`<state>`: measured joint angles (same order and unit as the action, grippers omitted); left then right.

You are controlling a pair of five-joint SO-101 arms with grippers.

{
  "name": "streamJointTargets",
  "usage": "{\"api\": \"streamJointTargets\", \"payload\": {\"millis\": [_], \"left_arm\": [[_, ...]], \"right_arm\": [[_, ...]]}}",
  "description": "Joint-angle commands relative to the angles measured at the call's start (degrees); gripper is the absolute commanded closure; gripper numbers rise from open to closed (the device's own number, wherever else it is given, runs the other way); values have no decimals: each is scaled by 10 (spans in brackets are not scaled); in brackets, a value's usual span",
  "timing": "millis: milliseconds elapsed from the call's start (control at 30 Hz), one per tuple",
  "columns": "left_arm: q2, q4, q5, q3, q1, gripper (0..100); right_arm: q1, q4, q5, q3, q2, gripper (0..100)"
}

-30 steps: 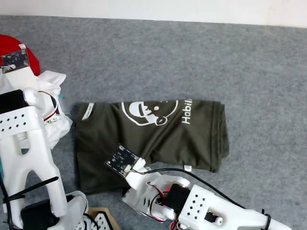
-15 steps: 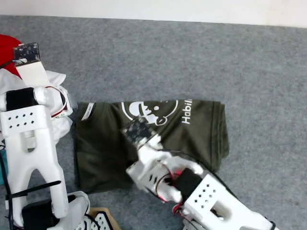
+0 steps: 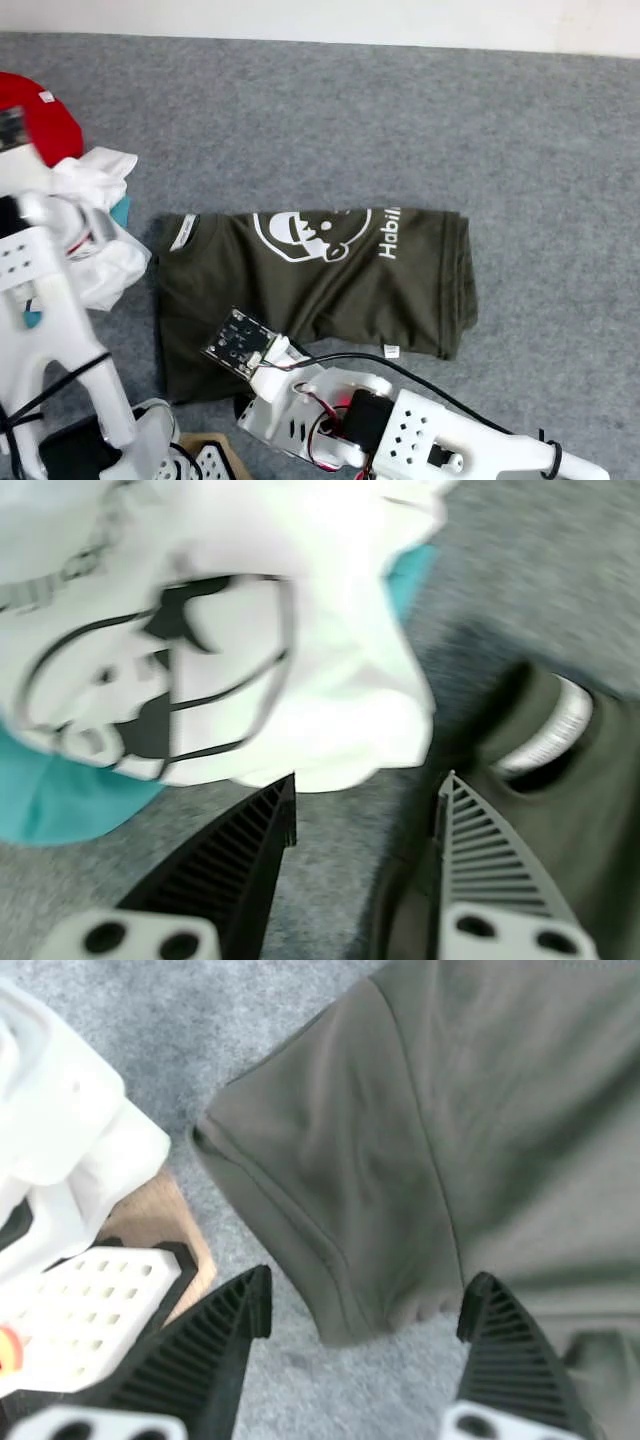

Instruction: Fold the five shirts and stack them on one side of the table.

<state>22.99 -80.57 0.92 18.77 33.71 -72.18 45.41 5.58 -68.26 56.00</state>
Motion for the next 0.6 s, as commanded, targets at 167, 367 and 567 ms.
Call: {"api": "streamJointTargets", "payload": {"millis": [167, 367, 567], "left_arm": [[2, 34, -5, -1, 130, 771], [2, 41, -5, 8, 138, 770], [2, 84, -4, 33, 137, 772]], "right_arm": [[-58, -126, -60, -85, 4, 700], [-40, -151, -62, -109, 4, 700], [-37, -174, -65, -111, 3, 700]]}}
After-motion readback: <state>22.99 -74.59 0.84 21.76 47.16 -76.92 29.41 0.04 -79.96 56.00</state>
